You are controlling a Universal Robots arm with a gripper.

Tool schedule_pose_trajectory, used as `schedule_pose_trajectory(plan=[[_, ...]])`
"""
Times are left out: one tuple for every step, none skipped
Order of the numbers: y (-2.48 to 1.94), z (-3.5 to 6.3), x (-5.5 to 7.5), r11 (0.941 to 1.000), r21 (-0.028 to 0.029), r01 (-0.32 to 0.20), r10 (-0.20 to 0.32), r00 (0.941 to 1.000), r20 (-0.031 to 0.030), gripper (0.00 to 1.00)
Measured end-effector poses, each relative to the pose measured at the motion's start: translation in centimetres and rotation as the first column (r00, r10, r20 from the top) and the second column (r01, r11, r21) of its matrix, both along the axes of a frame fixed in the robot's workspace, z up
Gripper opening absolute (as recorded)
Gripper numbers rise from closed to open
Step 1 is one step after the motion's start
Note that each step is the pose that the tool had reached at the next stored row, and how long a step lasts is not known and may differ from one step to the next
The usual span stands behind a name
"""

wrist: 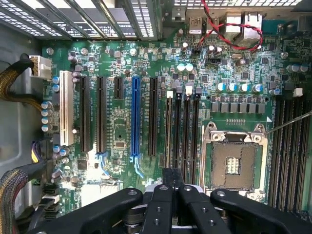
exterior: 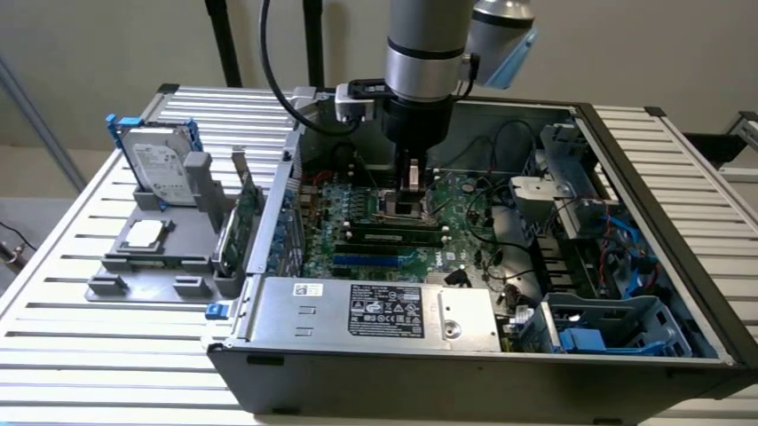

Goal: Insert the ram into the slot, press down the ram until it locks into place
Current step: 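Press down the ram until it locks into place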

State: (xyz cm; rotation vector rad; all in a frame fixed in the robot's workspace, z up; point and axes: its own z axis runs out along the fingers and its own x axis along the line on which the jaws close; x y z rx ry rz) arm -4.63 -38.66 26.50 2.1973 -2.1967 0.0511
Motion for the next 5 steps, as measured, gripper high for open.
schedule_pose_trajectory(plan=[[0.0,0.0,0.0,1.0,0.0002,0.0,0.0,1.0,-0.0001,0.11],[0.0,0.0,0.0,1.0,0.0003,0.0,0.0,1.0,0.0,0.11],[0.0,0.0,0.0,1.0,0.0004,0.0,0.0,1.0,-0.0001,0.11],[0.0,0.0,0.0,1.0,0.0006,0.0,0.0,1.0,0.0,0.11],[0.0,0.01,0.0,1.0,0.0006,0.0,0.0,1.0,-0.0001,0.11]])
